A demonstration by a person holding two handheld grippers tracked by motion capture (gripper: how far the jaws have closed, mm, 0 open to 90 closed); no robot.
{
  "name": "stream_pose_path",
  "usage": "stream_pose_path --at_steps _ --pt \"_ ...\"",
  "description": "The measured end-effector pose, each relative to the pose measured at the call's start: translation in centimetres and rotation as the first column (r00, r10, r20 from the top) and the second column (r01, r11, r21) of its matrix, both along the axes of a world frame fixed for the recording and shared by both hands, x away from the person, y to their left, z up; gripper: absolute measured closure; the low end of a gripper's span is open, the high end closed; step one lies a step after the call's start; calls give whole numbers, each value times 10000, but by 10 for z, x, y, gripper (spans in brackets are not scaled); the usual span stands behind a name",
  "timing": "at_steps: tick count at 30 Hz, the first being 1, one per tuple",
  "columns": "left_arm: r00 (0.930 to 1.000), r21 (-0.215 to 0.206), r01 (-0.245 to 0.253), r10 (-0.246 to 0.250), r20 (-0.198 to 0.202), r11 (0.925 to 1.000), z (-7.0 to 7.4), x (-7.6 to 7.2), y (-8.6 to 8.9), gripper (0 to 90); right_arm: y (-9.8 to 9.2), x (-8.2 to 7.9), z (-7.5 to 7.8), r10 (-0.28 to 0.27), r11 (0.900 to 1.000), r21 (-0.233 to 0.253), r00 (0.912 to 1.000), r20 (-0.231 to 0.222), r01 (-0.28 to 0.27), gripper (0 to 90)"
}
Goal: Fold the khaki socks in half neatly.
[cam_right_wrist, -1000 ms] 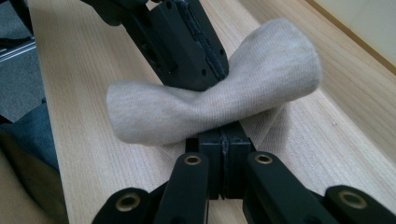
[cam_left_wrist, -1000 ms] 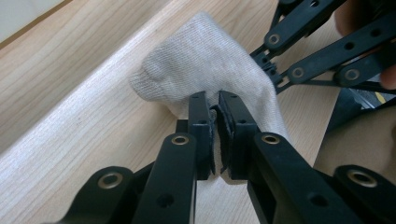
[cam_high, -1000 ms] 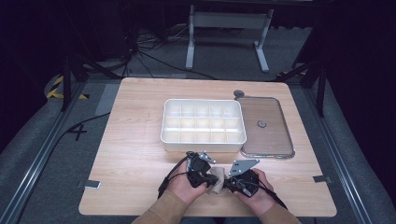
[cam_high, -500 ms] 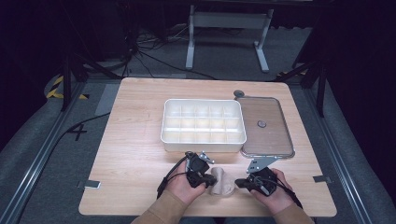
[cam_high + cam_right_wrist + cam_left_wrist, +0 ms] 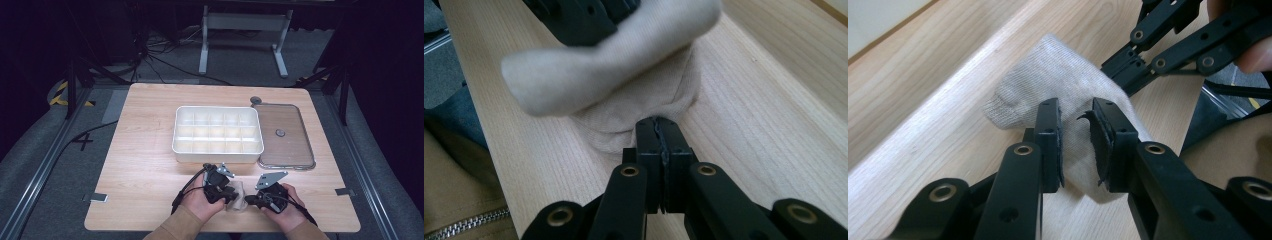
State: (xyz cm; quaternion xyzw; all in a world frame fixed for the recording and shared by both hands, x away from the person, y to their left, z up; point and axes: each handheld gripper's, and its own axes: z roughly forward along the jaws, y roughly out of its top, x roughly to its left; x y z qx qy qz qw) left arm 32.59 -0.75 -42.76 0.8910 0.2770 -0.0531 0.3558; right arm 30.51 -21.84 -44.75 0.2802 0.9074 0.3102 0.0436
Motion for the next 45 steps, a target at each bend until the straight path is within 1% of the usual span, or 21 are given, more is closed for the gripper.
stream_pose_path --at_steps 3,7,9,12,16,17,19,21,24,25,26,28,31,32,35,38,40,41,43,44,45 --pt "9999 15 109 -109 -6 9999 -2 -1 -4 729 2 -1 0 -16 10000 -1 10000 17 16 894" --pt "9996 387 294 -291 -62 9988 -9 -2 -13 702 4 -1 -1 47 10000 13 10000 -57 -47 894" --pt "9997 555 232 -226 -121 9982 -9 -2 -15 698 4 -1 -1 44 10000 -35 9999 -95 -45 894" --pt "9999 509 166 -167 5 9986 -10 -3 -14 706 1 0 0 39 10000 -4 9999 -97 -39 889" --pt "9999 411 134 -131 -71 9991 -10 -3 -13 707 -5 1 8 -159 9997 184 9999 37 158 890" --pt "9999 391 152 -149 -73 9991 -10 -3 -12 706 -9 1 17 -275 9986 449 9993 263 263 889" --pt "9999 315 129 -129 -18 9994 -11 -3 -12 705 -11 1 20 -314 9976 628 9989 358 291 889" --pt "9999 271 144 -146 67 9995 -11 -4 -12 704 -12 2 26 -392 9941 1035 9973 615 327 890" --pt "9998 277 189 -190 41 9994 -10 -4 -11 703 -8 4 27 -434 9886 1467 9970 641 336 892" --pt "9998 318 200 -201 5 9993 -10 -4 -10 701 -3 5 25 -403 9896 1403 9971 648 309 893" --pt "9998 183 182 -184 107 9997 -10 -5 -10 694 0 7 21 -329 9908 1329 9975 619 244 893" --pt "9998 244 193 -195 64 9995 -8 -5 -9 679 2 7 20 -313 9915 1282 9979 575 237 892" --pt "9990 80 193 -195 390 9998 -2 -10 -4 652 6 7 15 -256 9924 1216 9987 446 200 891" --pt "9988 -291 236 -223 431 9993 0 -14 -2 661 5 7 15 -238 9924 1215 9986 471 180 891" --pt "9980 -601 621 -613 154 9963 4 -23 0 707 5 7 15 -251 9927 1192 9987 440 197 890" --pt "9946 -33 1028 -1028 -147 9947 -1 -26 -4 725 6 7 13 -251 9941 1069 9986 466 200 888" --pt "9935 284 1112 -1104 -272 9934 -7 -25 -8 733 6 7 13 -231 9942 1063 9986 482 178 886" --pt "9936 248 1078 -1069 -363 9939 -10 -25 -9 734 6 7 13 -226 9941 1071 9986 479 174 885" --pt "9934 233 1112 -1105 -322 9935 -13 -25 -11 742 6 7 13 -238 9940 1080 9987 450 189 883" --pt "9929 383 1158 -1145 -330 9925 -12 -25 -12 746 6 8 12 -266 9939 1082 9988 406 221 881" --pt "9934 296 1118 -1110 -288 9933 -14 -25 -12 754 5 8 12 -264 9937 1096 9989 380 221 878"
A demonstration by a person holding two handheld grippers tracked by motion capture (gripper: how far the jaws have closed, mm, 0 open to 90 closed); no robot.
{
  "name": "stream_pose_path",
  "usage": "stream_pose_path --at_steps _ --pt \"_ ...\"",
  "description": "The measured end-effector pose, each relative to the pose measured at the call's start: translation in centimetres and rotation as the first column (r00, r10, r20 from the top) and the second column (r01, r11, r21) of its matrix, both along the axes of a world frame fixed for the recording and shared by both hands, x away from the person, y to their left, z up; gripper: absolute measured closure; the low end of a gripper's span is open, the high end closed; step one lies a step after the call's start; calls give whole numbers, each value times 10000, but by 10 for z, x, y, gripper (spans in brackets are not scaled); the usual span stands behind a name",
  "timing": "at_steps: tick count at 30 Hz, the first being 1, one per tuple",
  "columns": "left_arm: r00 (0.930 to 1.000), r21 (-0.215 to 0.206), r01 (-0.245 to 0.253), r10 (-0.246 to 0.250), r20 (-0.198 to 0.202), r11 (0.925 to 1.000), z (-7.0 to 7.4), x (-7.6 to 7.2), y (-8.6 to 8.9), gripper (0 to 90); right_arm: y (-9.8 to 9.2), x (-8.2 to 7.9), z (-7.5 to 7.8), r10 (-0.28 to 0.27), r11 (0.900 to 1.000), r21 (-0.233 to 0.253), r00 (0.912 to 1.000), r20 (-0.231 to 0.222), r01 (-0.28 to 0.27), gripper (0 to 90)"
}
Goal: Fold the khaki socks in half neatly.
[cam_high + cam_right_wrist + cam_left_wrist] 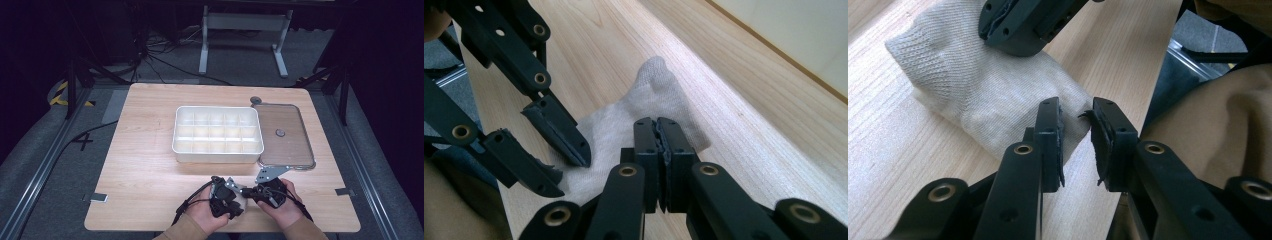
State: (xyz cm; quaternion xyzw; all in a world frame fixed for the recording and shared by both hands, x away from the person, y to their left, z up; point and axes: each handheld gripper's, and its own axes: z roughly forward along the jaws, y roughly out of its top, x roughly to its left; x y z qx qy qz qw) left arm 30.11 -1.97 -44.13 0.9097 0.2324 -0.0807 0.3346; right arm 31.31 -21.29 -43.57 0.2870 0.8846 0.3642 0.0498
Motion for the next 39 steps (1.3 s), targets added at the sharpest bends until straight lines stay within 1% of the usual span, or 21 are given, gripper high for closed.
stream_pose_path --at_steps 2,4,6,11,12,13,16,17,20,21,22,23,25,26,27,29,32,33,35,36,39 --pt "9999 112 -23 24 -99 9999 0 2 1 774 0 0 -1 -64 10000 -4 10000 -74 64 869" --pt "9994 -114 -206 203 -263 9997 -2 2 2 788 0 0 -1 -47 10000 22 10000 -61 47 853" --pt "9993 -22 -219 219 -306 9998 -2 3 2 791 0 0 -1 -80 10000 28 9999 -94 80 844" --pt "9996 156 -262 263 -42 9995 -2 -3 -1 799 0 0 -1 -76 10000 -3 9999 -109 76 808" --pt "9996 156 -262 263 -42 9995 -2 -3 -1 803 0 0 -1 -76 10000 -3 9999 -109 76 808" --pt "9997 371 -185 190 -142 9991 0 -2 -1 809 0 0 0 -92 9999 47 9998 -167 93 784" --pt "9993 257 -298 304 -197 9992 -3 -3 -2 832 -2 0 2 -167 9998 107 9997 -161 169 763" --pt "9996 438 -210 219 -203 9988 -3 -3 -3 832 -4 0 3 -239 9996 151 9995 -198 242 748" --pt "9995 444 -230 240 -222 9987 -6 -6 -7 844 -7 3 4 -362 9990 243 9990 -273 369 704" --pt "9994 584 -182 200 -292 9981 -6 -6 -8 844 -8 4 4 -390 9989 248 9988 -295 397 672" --pt "9991 728 -310 329 -261 9969 -8 -7 -9 841 -7 5 3 -382 9988 287 9987 -348 392 647" --pt "9998 899 -137 148 -113 9959 -10 -5 -8 828 -7 6 2 -397 9987 302 9982 -460 411 618" --pt "9994 787 -162 185 -276 9968 -10 -3 -6 812 -6 10 0 -330 9984 428 9971 -691 360 596" --pt "9994 787 -162 185 -276 9968 -10 -3 -6 806 -6 10 0 -330 9984 428 9971 -691 360 596" --pt "9984 561 -319 344 -442 9979 -11 -3 -6 806 -6 12 0 -303 9977 581 9967 -758 347 594" --pt "9988 612 -242 268 -417 9978 -10 -2 -3 803 -4 16 -2 -300 9947 946 9939 -1058 401 601" --pt "9988 714 -178 209 -433 9973 -7 -3 -2 795 -2 18 -3 -328 9959 803 9945 -991 409 616" --pt "9984 425 -306 326 -462 9986 -6 -4 -1 795 -1 19 -4 -337 9961 775 9945 -989 415 627" --pt "9990 404 -238 252 -369 9989 -2 -3 2 789 0 20 -6 -323 9977 554 9946 -985 378 631" --pt "9984 284 -385 396 -398 9989 0 -4 4 789 0 20 -6 -334 9979 518 9947 -974 386 634" --pt "9984 42 -529 530 -198 9986 6 -1 10 791 1 19 -7 -369 9984 393 9949 -944 407 638"
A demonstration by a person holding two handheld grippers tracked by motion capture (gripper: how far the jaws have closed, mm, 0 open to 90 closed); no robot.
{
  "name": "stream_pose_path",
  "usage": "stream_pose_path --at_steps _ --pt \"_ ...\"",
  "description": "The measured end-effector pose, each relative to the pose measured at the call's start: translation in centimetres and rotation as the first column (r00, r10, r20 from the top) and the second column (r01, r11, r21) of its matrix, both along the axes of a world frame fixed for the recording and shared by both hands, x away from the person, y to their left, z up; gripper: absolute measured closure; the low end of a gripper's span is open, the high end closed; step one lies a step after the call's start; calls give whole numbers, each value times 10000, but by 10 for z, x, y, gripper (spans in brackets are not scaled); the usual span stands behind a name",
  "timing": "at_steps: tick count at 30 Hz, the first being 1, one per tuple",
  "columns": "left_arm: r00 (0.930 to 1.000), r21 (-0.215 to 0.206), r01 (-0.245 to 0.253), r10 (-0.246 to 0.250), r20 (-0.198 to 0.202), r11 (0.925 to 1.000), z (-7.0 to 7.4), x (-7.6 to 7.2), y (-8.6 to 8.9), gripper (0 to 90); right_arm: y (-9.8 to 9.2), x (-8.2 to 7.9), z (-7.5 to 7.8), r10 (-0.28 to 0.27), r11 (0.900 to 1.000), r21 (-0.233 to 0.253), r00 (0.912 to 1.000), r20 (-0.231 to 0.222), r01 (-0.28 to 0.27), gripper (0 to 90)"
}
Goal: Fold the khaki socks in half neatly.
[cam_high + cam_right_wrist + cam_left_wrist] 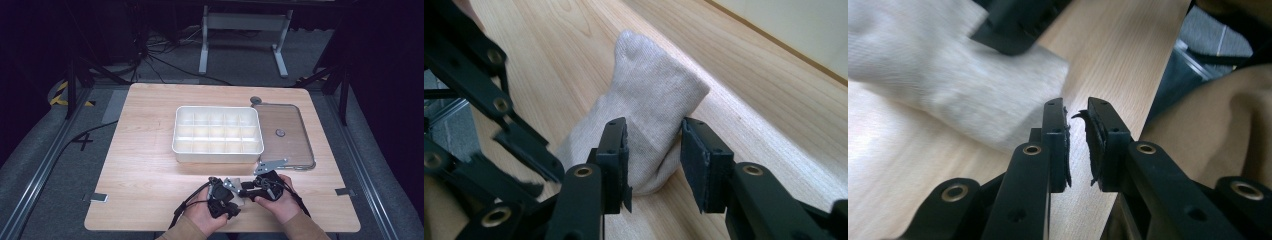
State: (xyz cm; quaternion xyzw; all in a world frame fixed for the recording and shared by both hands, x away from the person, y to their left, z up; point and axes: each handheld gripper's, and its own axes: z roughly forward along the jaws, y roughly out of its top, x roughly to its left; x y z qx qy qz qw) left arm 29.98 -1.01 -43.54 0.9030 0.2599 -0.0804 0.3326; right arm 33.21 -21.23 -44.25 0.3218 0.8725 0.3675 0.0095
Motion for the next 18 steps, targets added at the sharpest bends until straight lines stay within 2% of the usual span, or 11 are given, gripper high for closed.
stream_pose_path --at_steps 5,6,8,12,14,15,18 --pt "9977 -451 -467 488 472 9979 5 2 4 799 1 -2 0 -45 10000 -87 10000 21 45 639" --pt "9963 -452 -532 561 644 9976 4 3 5 802 1 -2 0 -52 9999 -88 10000 22 52 639" --pt "9949 -201 -631 645 770 9978 3 5 3 804 1 -1 0 -74 9999 -113 10000 25 74 638" --pt "9975 446 -523 501 495 9976 -6 7 -2 821 0 -1 0 -60 10000 -54 10000 -5 60 631" --pt "9972 343 -634 619 431 9974 -7 9 -2 827 0 -1 0 -51 10000 -26 10000 -18 51 626" --pt "9976 495 -616 600 342 9969 -6 10 -2 832 1 0 0 -53 10000 11 10000 -55 53 620" --pt "9973 519 -702 690 233 9962 -8 11 -2 837 1 2 3 -115 9997 191 9999 -109 117 585"
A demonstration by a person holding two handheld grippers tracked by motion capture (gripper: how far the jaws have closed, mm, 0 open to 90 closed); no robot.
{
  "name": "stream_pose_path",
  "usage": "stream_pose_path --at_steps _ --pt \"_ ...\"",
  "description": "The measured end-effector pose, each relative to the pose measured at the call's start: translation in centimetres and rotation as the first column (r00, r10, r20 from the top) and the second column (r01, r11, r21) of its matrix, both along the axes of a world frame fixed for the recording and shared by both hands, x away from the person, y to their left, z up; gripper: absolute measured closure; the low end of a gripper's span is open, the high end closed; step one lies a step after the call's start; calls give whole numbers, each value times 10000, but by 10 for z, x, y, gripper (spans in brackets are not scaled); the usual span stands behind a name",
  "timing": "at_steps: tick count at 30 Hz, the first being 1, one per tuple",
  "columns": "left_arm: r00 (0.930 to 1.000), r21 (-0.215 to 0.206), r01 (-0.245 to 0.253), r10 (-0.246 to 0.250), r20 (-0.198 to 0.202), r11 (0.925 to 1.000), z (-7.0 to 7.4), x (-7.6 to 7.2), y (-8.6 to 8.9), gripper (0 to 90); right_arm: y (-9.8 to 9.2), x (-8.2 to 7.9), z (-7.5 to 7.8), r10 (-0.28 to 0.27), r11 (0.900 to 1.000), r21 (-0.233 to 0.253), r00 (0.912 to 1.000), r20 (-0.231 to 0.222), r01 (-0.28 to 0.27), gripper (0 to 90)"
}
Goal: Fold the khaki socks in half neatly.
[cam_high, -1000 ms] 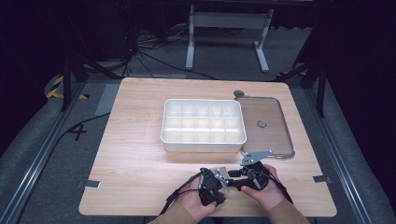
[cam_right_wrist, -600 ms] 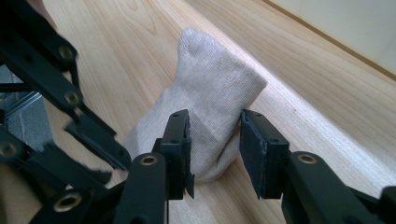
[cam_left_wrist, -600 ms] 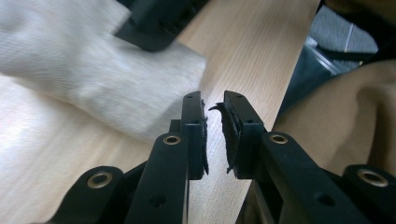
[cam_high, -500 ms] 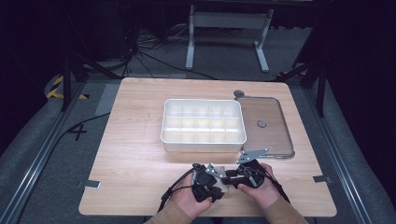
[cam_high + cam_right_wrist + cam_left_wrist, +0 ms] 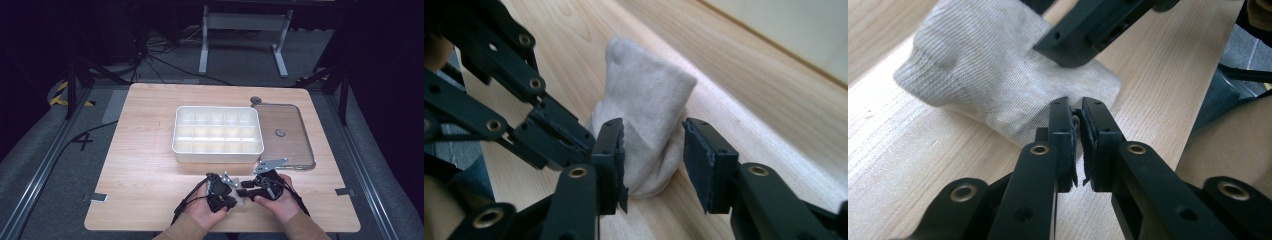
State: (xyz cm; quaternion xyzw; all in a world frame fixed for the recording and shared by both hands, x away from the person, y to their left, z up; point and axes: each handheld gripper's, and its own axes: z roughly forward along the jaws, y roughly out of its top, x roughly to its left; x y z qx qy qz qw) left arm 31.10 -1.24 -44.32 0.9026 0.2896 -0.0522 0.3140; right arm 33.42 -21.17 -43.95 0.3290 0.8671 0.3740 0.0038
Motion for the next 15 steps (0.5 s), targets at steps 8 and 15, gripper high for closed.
stream_pose_path --at_steps 8,15 --pt "9999 103 0 1 -117 9999 0 1 -1 837 7 18 -5 -42 9998 200 9983 -581 54 472" --pt "10000 103 30 -30 14 9999 -1 0 0 831 4 27 -15 -54 9989 447 9879 -1550 125 467"
